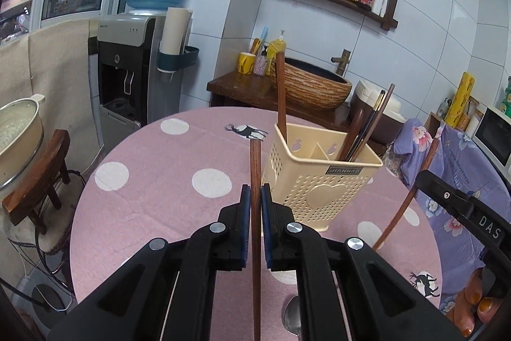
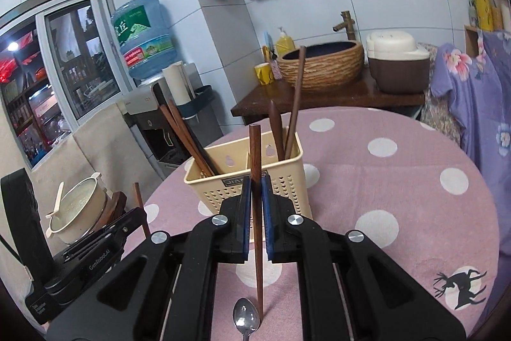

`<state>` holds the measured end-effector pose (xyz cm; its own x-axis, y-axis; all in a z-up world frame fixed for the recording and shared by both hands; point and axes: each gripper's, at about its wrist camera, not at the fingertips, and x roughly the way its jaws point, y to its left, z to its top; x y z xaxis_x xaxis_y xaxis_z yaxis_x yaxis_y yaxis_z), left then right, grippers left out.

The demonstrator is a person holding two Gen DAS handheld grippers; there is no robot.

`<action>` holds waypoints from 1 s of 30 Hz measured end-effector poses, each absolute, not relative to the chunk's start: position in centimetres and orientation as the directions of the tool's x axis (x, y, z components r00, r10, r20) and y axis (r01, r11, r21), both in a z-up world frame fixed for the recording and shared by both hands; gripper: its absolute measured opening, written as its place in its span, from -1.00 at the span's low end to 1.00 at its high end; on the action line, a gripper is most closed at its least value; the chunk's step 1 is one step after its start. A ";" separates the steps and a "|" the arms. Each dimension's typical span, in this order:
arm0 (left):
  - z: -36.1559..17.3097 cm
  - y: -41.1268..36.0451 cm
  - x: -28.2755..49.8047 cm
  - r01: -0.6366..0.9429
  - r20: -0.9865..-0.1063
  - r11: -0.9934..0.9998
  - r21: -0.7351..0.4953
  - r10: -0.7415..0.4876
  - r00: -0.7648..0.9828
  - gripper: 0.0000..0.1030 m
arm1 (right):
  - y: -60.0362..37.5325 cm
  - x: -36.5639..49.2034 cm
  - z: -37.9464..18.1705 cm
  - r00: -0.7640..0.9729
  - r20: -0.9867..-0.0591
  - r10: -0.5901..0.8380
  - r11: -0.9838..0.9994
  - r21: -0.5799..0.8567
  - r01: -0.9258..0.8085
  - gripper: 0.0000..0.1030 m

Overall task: Organize utensils
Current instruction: 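Lift both brown chopsticks and carry them over the beige holder, then lower both chopsticks into the holder and open both grippers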

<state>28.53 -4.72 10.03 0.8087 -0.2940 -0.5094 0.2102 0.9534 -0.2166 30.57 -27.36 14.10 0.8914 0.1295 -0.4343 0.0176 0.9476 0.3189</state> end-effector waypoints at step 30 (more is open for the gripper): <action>16.7 -4.5 27.7 0.340 -0.427 0.906 -0.250 -0.419 0.801 -0.85 | -27.4 30.4 20.9 0.888 -0.405 0.219 0.957 0.266 -0.115 -0.86</action>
<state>27.74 -4.53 16.70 0.8015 -0.4187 -0.4270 0.3401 0.9064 -0.2505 30.39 -27.40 20.89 0.8879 0.2189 -0.4046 -0.1149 0.9572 0.2657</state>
